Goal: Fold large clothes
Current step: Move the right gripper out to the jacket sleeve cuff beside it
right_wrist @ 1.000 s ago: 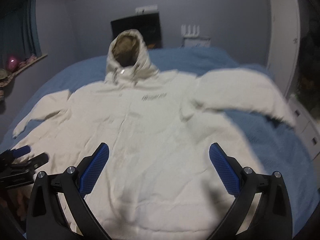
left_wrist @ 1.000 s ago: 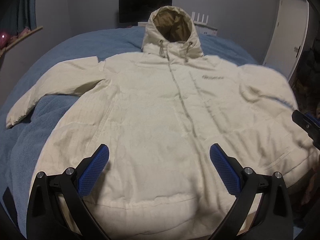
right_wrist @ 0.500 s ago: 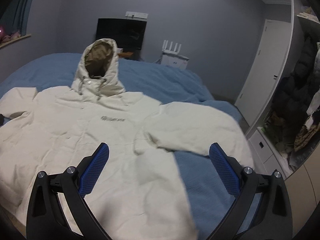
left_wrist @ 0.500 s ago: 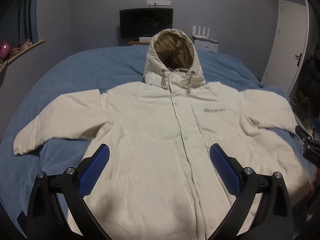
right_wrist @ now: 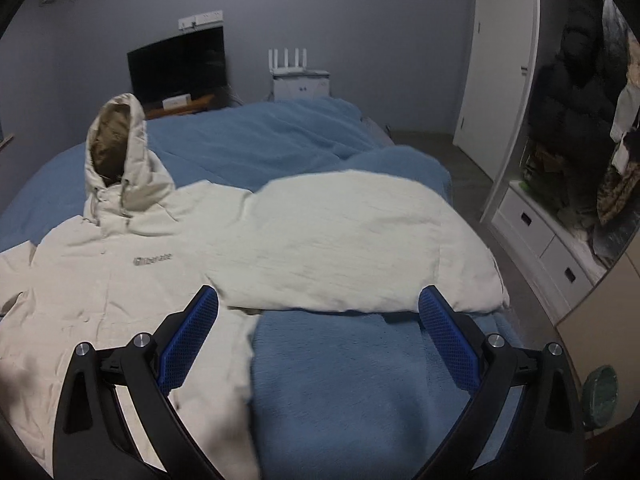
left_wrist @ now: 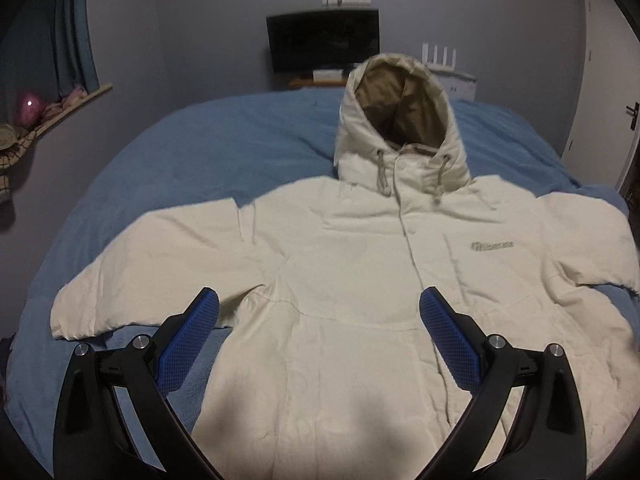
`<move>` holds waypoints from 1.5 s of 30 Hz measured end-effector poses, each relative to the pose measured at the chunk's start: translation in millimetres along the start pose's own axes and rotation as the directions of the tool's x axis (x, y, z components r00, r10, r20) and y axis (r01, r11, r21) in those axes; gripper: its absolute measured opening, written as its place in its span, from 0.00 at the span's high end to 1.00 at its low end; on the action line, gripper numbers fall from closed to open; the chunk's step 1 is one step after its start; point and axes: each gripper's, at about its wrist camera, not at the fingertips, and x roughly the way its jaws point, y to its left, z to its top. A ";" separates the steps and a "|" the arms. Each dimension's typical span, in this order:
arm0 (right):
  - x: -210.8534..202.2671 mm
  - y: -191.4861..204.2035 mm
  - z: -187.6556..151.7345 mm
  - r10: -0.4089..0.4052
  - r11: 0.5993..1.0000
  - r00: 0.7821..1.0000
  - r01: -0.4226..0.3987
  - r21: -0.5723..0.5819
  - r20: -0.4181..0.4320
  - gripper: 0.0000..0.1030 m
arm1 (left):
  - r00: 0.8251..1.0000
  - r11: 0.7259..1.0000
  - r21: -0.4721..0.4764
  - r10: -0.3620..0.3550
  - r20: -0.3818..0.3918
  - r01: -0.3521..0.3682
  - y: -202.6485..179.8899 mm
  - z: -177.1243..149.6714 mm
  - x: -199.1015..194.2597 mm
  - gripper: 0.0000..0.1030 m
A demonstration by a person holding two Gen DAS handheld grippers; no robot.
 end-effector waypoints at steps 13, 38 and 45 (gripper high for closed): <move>54.7 -25.6 -0.6 0.091 0.991 0.989 -0.078 0.113 -0.114 0.06 | 0.994 0.997 -0.011 -0.077 -0.077 0.077 -16.6 -35.5 50.0 0.06; 153.8 -128.9 -28.3 0.350 0.751 0.924 -0.179 0.635 -0.153 0.08 | 0.976 0.989 0.085 -0.101 -0.194 0.120 -40.1 -55.6 88.5 0.06; 149.1 -175.8 -27.9 0.213 0.682 0.977 -0.152 0.715 0.004 0.37 | 0.973 0.990 0.073 -0.107 -0.204 0.124 -37.8 -56.9 90.8 0.06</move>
